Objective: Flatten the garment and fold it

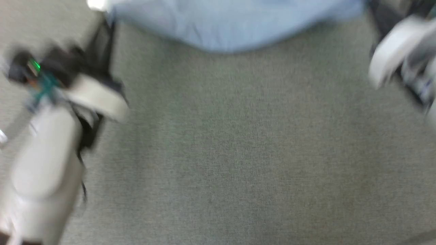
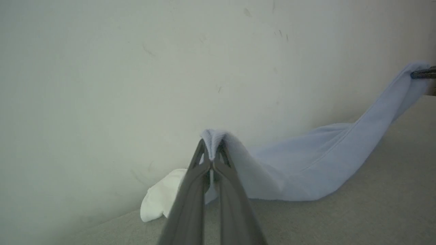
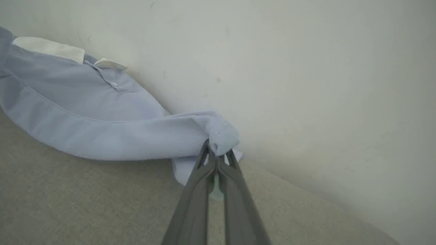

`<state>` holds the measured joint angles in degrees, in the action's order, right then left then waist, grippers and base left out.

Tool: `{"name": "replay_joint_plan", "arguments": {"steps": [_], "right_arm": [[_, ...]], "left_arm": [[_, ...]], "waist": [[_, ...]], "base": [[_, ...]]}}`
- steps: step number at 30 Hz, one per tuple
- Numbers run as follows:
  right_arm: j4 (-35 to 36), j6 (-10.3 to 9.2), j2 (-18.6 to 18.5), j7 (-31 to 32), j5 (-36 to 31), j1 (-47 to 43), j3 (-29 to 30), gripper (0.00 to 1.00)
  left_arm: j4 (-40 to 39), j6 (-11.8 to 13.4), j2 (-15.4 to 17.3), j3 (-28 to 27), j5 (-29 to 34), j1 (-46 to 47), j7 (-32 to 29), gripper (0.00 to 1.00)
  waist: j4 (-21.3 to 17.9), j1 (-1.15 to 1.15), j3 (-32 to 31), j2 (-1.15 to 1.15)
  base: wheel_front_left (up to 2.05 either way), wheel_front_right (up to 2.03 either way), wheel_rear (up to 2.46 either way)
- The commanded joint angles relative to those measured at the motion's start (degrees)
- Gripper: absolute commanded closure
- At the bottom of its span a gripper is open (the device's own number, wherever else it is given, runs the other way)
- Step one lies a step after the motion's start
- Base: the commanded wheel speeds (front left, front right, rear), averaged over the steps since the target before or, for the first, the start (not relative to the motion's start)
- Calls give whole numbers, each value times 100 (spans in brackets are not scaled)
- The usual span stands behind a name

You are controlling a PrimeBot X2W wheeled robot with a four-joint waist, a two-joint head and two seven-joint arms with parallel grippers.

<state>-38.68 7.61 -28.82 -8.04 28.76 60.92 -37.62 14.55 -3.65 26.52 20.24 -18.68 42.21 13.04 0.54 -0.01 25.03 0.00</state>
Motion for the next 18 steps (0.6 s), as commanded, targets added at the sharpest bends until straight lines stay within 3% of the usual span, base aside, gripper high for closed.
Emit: {"name": "replay_joint_plan", "arguments": {"steps": [1,7,12,18], "right_arm": [[157,-12,-151,149,296,-540,-260,100],[734,-12,-696,323,773,-1623,-648,100],[1253,-12,-1199,635,1138,-2696,-767,100],[1667,-12,-1564,1069,1394,-3512,-612,100]], "left_arm": [[-286,151,-6,94,-48,-542,-92,100],[-899,376,243,230,-199,-1921,-634,100],[-1594,337,904,325,-563,-3341,-1570,100],[-2234,442,1349,259,-1238,-4475,-2511,100]], "waist": [[184,1,-785,0],[243,1,-1398,0],[326,1,-1916,0],[401,1,-2288,0]], "base": [[0,0,0],[0,0,0],[0,0,0],[0,0,0]]}}
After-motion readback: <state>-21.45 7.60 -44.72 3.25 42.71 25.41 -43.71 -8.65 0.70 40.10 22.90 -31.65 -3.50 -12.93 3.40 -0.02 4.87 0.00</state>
